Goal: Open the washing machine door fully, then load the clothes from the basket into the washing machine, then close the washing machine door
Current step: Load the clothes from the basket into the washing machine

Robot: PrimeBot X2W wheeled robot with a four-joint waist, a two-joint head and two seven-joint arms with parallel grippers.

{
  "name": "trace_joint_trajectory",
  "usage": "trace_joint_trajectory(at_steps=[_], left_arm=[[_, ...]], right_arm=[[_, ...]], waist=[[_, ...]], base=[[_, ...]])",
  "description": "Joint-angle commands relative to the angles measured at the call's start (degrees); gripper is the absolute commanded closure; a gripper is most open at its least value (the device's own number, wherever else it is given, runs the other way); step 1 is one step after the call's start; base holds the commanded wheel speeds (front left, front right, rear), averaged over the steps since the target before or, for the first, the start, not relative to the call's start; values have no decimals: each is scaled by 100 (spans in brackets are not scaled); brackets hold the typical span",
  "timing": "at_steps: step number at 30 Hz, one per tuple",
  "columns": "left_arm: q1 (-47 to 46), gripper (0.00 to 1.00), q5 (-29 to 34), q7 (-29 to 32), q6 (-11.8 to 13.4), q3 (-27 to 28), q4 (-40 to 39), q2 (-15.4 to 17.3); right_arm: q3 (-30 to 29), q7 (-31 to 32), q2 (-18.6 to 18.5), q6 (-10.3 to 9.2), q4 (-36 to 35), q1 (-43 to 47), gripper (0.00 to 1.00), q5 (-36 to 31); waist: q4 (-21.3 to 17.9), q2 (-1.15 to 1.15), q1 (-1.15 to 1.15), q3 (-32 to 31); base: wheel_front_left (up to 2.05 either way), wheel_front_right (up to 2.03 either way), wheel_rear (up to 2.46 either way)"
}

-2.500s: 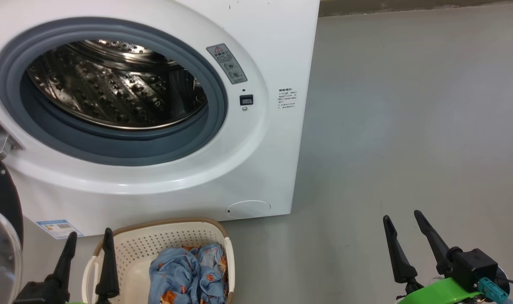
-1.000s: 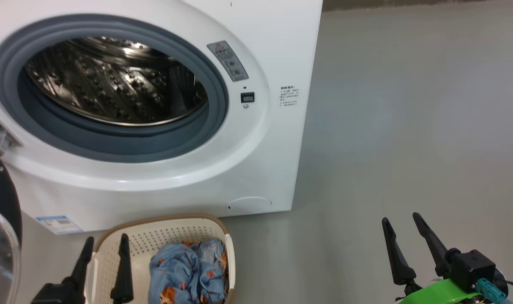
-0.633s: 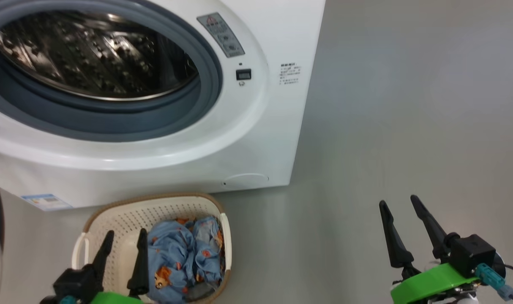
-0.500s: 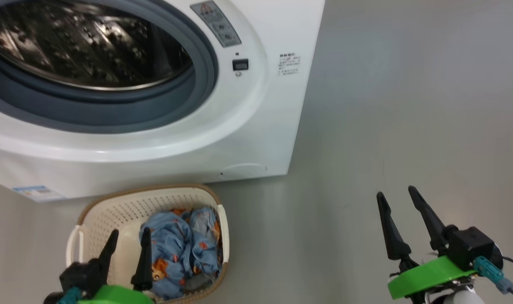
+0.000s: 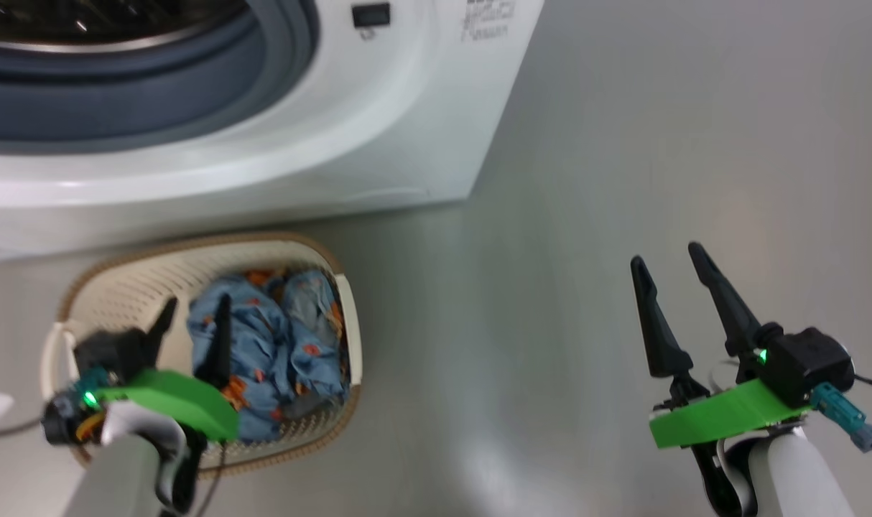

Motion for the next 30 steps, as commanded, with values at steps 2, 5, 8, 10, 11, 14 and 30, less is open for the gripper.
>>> trace_joint_trajectory(at_steps=[2,5,8,10,11,14,30], left_arm=[[-375,0,-115,-37,-15,112,214,300],[-833,0,-268,-37,-15,13,726,501],[-1091,0,-361,-37,-15,-67,1044,616],[-1214,0,-435,-37,-15,-114,1238,682],[-1255,0,-459,-37,-15,-162,1354,715],[-1379,0,-579,-37,-15,-271,1674,788],[-2253,0,-661,178,218,-786,3099,1173]], right_arm=[[183,-69,-10,9,-202,-146,0,-1],[220,-69,-10,9,-267,-308,0,40],[251,-69,-10,9,-313,-402,0,95],[257,-69,-10,9,-325,-446,0,130],[266,-69,-10,9,-330,-464,0,144],[291,-69,-10,9,-342,-499,0,189],[360,-69,-10,9,-382,-590,0,395]], waist=[[-300,0,0,983],[-424,0,0,1416],[-497,0,0,1649],[-537,0,0,1751],[-558,0,0,1791],[-617,0,0,1885],[-885,0,0,2312]], base=[[0,0,0],[0,0,0],[0,0,0],[0,0,0],[0,0,0],[0,0,0],[0,0,0]])
